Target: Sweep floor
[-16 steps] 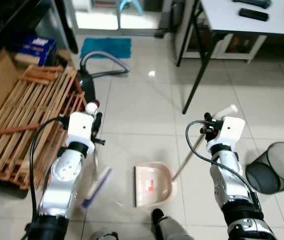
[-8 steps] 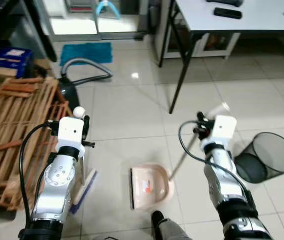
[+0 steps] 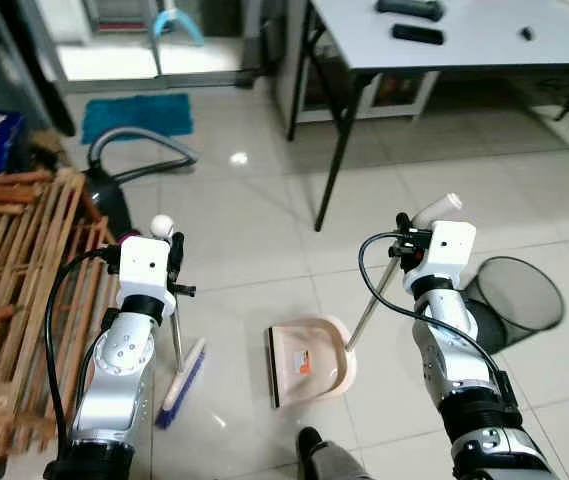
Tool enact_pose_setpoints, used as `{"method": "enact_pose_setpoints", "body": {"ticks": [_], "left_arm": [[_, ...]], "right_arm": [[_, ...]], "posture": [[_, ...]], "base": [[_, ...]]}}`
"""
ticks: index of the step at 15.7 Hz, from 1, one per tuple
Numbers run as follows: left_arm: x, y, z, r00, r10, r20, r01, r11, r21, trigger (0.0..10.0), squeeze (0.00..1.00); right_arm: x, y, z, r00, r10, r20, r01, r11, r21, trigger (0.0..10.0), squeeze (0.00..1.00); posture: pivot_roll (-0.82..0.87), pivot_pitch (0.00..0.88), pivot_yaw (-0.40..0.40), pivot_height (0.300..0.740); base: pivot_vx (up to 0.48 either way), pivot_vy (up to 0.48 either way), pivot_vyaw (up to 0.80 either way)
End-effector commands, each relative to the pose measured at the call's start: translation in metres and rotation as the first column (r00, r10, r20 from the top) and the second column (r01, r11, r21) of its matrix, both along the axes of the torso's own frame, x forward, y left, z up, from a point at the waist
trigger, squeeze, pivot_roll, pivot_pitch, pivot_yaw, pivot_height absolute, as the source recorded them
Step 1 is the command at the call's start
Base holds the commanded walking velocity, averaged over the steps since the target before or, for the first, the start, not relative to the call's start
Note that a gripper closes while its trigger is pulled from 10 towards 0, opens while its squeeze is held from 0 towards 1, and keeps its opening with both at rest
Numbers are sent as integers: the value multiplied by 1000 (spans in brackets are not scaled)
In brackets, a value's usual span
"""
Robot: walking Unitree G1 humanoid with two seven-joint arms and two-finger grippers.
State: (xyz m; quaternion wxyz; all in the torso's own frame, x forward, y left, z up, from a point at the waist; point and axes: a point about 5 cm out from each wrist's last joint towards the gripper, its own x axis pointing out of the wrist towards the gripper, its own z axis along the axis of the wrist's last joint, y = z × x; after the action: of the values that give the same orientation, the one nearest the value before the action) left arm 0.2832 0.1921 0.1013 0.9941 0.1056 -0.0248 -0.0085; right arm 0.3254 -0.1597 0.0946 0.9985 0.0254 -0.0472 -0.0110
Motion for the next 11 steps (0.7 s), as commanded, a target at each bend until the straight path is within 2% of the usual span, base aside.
{"method": "enact_pose_setpoints", "body": {"ticks": [1,5,11], "left_arm": [[1,-5,5,999,-15,34,15,1000,7,10000,0],[3,-6,5,999,-28,38,27,1000,16,10000,0],[3,-10,-4,999,-44,-10,44,999,21,10000,0]], "right_arm": [[1,-4,7,1000,-10,27,10,1000,-4,10000,0],[-3,-9,1,1000,-29,7,29,1000,-10,10000,0],[-9,-18,-3,998,-65,-6,65,998,-17,10000,0]], "posture": [[78,99,-20,740],[56,98,-10,740],[41,100,-7,740]], "base": [[0,0,-800],[0,0,-800],[0,0,-800]]}}
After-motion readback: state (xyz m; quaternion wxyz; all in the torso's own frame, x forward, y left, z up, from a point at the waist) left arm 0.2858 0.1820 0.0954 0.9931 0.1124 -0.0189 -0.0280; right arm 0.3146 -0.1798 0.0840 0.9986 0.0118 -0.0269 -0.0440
